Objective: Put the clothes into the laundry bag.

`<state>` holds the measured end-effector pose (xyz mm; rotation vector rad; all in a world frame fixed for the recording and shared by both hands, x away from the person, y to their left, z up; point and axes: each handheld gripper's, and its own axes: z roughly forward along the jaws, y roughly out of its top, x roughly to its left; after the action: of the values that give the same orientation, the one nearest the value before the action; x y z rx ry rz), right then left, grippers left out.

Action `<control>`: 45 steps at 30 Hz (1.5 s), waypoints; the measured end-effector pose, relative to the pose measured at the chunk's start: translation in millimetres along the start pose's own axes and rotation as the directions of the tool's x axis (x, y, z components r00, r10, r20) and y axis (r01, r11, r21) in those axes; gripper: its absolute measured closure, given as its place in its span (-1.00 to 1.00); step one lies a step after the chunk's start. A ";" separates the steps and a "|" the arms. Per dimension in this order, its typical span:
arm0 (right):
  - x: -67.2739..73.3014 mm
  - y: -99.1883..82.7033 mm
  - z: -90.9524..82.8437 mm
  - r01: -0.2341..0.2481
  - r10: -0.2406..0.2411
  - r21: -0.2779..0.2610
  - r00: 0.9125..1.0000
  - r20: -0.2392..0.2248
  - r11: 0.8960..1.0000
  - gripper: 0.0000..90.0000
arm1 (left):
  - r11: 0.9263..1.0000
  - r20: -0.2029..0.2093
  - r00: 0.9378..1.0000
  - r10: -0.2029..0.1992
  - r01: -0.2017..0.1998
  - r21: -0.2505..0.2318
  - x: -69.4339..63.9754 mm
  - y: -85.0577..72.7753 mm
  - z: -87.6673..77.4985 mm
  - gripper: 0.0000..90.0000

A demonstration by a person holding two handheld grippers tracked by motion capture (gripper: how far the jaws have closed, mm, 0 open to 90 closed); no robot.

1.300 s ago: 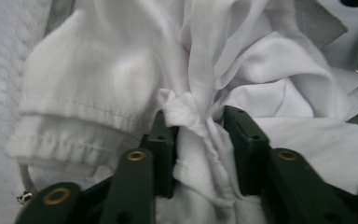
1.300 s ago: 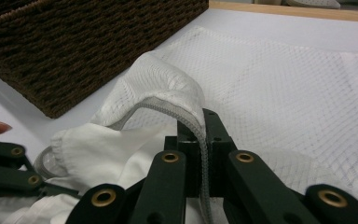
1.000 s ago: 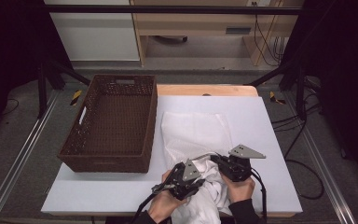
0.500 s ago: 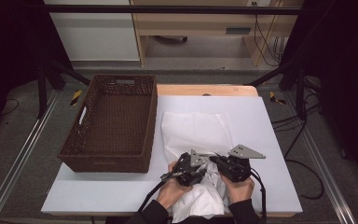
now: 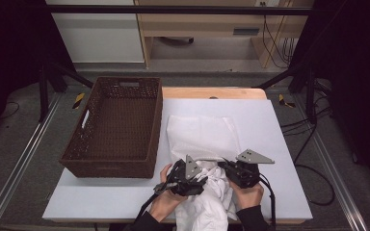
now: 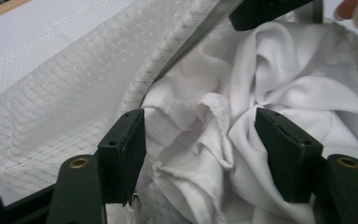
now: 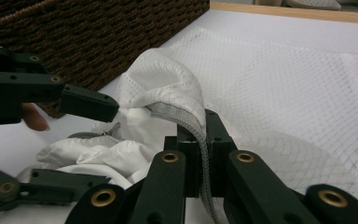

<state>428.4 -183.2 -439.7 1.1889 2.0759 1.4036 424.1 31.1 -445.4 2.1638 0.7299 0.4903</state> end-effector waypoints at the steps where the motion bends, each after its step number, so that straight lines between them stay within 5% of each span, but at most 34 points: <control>1: -0.1 0.0 0.3 0.000 0.000 0.001 1.000 -0.001 1.000 0.95 | 1.000 0.006 1.000 -0.003 0.003 0.009 1.3 -0.2 2.0 -0.21; 5: 0.0 0.2 -0.1 -0.001 0.001 -0.002 1.000 -0.003 1.000 0.95 | 0.998 0.090 0.994 -0.064 0.061 0.035 4.8 -2.3 13.5 0.32; 10: -1.0 0.5 -0.7 -0.006 0.006 -0.005 1.000 -0.004 1.000 0.95 | 0.999 0.103 0.994 -0.046 0.043 0.029 -0.1 0.7 13.8 0.75; 15: -1.1 1.1 -0.7 -0.008 0.008 -0.010 1.000 -0.006 1.000 0.95 | 1.000 0.112 0.994 -0.014 0.013 0.001 -8.9 13.1 10.2 0.82; 20: -2.1 1.7 -3.0 -0.011 0.011 -0.019 1.000 -0.001 1.000 0.95 | 1.000 0.073 0.997 0.003 -0.004 0.013 -14.0 25.9 23.5 0.82; 23: -2.0 2.0 -3.8 -0.011 0.011 -0.020 1.000 -0.003 1.000 0.95 | 0.999 0.056 0.998 -0.003 0.000 0.051 -10.6 24.4 41.3 0.80; 27: -1.4 2.3 -3.4 -0.006 0.006 -0.019 1.000 -0.007 1.000 0.95 | 0.997 0.048 0.997 -0.058 0.055 0.059 -4.3 19.9 48.5 0.61; 34: -2.9 1.8 -4.5 -0.010 0.010 -0.020 1.000 -0.002 1.000 0.95 | 0.998 0.103 0.993 -0.054 0.055 -0.004 -3.9 20.4 11.0 0.05; 40: -2.6 1.8 -6.2 -0.011 0.011 -0.023 1.000 -0.001 1.000 0.95 | 1.000 0.122 0.992 0.002 0.002 -0.026 -13.4 15.3 -31.5 -0.24; 45: -2.7 1.1 -6.3 -0.015 0.015 -0.018 1.000 -0.001 1.000 0.95 | 1.000 0.147 0.989 -0.015 0.015 0.006 -18.3 -4.2 -31.0 -0.29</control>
<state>426.1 -188.8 -436.3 1.1991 2.0551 1.4271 391.6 38.8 -431.5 2.1710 0.6655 0.3170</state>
